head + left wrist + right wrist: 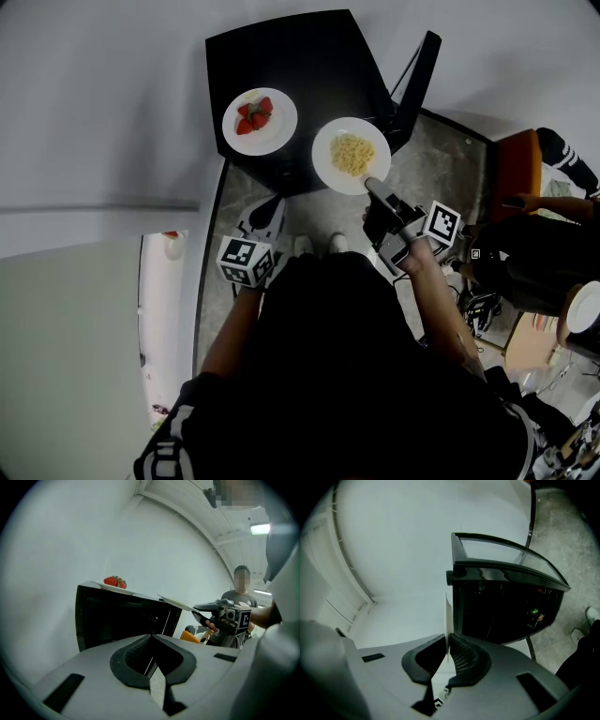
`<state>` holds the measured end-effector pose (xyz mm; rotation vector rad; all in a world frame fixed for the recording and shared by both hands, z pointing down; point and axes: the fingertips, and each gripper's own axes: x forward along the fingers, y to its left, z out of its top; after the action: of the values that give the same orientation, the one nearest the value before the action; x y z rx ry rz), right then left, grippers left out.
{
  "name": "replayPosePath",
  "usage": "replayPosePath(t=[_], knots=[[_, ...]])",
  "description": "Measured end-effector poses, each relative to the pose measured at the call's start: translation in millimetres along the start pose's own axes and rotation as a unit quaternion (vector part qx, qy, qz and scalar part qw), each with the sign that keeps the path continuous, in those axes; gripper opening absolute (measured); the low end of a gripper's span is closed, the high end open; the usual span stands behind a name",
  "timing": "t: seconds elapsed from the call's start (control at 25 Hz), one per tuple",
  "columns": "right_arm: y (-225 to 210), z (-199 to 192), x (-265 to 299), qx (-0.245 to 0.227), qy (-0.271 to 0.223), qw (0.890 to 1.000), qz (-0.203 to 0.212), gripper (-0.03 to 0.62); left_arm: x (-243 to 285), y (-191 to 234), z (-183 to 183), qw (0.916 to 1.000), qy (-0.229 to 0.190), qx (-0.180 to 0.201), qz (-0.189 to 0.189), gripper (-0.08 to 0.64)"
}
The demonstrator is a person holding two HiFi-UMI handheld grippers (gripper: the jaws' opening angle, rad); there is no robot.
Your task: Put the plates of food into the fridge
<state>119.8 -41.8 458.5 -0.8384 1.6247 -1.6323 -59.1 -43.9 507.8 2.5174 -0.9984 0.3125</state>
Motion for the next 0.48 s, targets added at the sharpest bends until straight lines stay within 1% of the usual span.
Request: replayPosePath(t=[0.48], knots=[[-19,-21,-1,0.012,0.03,0.999,-0.011,0.04,5,4,-2,1.0,0.007,-0.002,-0.005,0.021]])
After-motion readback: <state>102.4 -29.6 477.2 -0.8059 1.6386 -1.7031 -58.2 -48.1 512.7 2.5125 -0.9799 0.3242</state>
